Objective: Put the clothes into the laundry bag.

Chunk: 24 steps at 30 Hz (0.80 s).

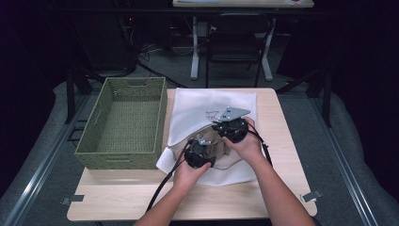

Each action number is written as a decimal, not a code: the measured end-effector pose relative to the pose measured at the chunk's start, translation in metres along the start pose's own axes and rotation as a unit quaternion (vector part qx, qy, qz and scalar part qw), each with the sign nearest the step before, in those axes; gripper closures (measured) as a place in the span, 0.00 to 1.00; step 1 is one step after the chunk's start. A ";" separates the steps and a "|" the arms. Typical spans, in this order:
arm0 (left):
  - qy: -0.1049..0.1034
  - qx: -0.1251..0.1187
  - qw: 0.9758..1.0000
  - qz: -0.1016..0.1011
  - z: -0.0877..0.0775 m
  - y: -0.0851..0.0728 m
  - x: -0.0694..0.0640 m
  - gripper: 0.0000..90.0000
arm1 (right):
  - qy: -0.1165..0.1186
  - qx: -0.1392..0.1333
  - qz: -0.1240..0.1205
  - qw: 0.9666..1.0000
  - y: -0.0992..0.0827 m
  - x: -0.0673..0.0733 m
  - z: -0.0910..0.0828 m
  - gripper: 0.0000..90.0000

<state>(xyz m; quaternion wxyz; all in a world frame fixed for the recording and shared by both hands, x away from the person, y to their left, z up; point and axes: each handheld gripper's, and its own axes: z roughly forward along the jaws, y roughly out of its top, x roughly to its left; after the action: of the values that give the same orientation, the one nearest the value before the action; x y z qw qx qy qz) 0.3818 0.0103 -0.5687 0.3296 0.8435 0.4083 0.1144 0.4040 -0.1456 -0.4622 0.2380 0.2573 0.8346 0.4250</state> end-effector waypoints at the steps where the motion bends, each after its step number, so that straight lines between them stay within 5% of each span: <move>1: 0.006 0.000 1.000 0.002 0.001 0.000 0.000 0.44 | 0.001 0.000 0.000 1.000 0.000 0.000 0.000 0.96; 16: 0.040 -0.001 0.999 0.026 0.002 -0.002 0.005 0.78 | -0.001 0.001 -0.003 1.000 0.001 0.001 0.000 0.96; 24: 0.026 -0.004 0.999 0.024 0.000 -0.002 0.007 0.92 | -0.001 0.001 -0.003 1.000 0.001 0.001 0.000 0.96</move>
<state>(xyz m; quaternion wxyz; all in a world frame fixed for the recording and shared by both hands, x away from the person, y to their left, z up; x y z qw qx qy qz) 0.3853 0.0166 -0.5706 0.3192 0.8484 0.3964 0.1457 0.4032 -0.1446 -0.4618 0.2395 0.2556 0.8353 0.4238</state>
